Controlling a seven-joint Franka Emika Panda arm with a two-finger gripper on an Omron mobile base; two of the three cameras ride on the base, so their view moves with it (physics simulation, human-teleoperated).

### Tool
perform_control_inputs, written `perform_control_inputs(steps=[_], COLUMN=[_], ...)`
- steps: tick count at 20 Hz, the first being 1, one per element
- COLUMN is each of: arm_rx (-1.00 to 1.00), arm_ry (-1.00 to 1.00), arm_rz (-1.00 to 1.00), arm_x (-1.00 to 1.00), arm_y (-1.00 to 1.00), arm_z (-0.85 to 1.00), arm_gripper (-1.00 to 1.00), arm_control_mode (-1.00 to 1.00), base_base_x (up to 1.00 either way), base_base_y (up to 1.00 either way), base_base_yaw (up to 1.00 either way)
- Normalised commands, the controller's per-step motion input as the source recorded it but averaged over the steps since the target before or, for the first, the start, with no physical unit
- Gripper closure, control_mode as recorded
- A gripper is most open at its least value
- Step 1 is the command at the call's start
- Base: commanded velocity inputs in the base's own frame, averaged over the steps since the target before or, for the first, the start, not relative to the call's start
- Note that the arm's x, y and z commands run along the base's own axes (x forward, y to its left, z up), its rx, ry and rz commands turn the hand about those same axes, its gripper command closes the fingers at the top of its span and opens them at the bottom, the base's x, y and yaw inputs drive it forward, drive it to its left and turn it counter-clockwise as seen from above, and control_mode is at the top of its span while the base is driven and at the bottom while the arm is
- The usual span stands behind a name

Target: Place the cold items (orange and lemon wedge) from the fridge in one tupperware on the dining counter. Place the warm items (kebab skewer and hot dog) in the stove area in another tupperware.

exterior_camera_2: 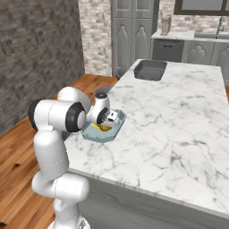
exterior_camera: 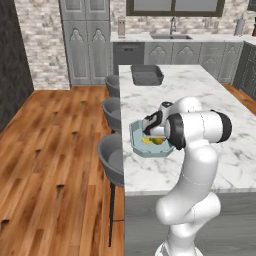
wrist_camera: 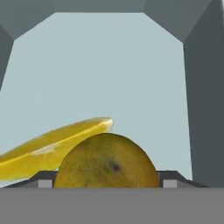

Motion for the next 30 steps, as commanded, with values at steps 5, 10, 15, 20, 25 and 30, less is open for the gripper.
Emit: perform_control_inputs(steps=[5, 10, 15, 20, 25, 30], arm_rx=[0.01, 0.05, 0.00, 0.00, 0.03, 0.06], arm_ry=[0.00, -0.05, -0.10, -0.13, -0.14, -0.15], arm_rz=[0.00, 0.00, 0.00, 0.00, 0.00, 0.00], arm_x=[0.00, -0.17, -0.33, -0.45, -0.74, -0.91], arm_y=[0.00, 0.00, 0.00, 0.00, 0.00, 0.00], arm_z=[-0.14, 0.21, 0.61, 0.79, 0.66, 0.43], arm_gripper=[-1.00, -1.00, -1.00, -1.00, -1.00, -1.00], arm_control_mode=[-1.00, -1.00, -1.00, -1.00, -1.00, -1.00], base_base_x=[0.00, 0.00, 0.00, 0.00, 0.00, 0.00], base_base_y=[0.00, 0.00, 0.00, 0.00, 0.00, 0.00], base_base_yaw=[0.00, 0.00, 0.00, 0.00, 0.00, 0.00])
